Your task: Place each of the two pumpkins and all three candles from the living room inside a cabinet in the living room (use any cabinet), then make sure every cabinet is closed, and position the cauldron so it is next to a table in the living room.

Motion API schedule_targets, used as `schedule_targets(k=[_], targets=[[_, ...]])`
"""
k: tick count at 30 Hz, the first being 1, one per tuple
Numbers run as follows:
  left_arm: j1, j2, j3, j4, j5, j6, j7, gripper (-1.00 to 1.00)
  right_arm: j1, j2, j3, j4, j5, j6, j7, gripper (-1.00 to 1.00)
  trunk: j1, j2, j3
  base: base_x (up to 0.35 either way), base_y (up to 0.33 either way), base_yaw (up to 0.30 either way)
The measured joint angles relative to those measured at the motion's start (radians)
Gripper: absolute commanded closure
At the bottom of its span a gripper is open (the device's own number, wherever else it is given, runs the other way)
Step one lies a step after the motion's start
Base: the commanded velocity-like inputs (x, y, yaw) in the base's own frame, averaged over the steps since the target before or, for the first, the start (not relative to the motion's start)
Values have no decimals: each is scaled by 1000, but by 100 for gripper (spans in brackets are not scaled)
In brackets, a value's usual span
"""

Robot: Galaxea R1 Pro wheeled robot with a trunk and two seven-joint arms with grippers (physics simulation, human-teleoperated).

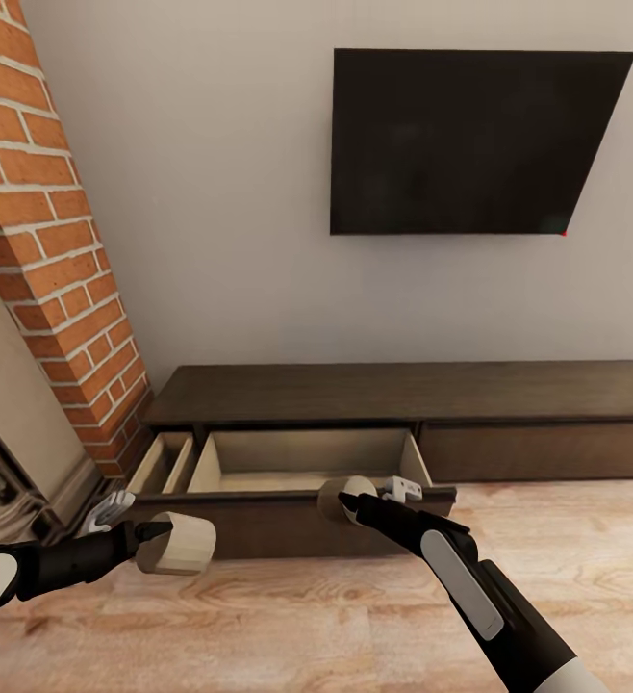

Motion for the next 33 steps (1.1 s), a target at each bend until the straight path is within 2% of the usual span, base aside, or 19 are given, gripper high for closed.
schedule_targets(k=[11,13,15,18,21,25,29,31,33], targets=[[0,0,-1,0,-9,-1,5,100,0,1,1,8,-3,7,-5,100,-42,77,34,0,0,0],[0,0,-1,0,-16,-2,8,100,0,1,1,29,2,13,-26,100,-50,91,41,0,0,0],[0,0,-1,0,-39,-2,12,100,0,1,1,57,3,15,-76,100,-57,105,47,0,0,0],[0,-3,0,2,-112,-4,45,100,0,6,1,92,3,17,-200,100,-69,126,56,0,0,0],[0,-11,-1,1,-151,-5,108,100,0,40,6,104,-9,15,-346,100,-80,147,66,0,0,0],[0,-21,-9,-7,-159,-6,196,100,0,102,54,105,-17,10,-510,100,-96,175,78,0,0,0],[-1,-67,-29,-12,-156,-8,275,100,-2,147,122,104,-17,10,-581,100,-111,203,91,0,0,0],[-2,-94,-42,-17,-157,-8,321,100,-3,158,147,103,-14,12,-596,100,-119,217,97,0,0,0],[-2,-111,-54,-24,-158,-7,346,100,-3,162,160,102,-13,13,-602,100,-119,217,97,0,0,0]])
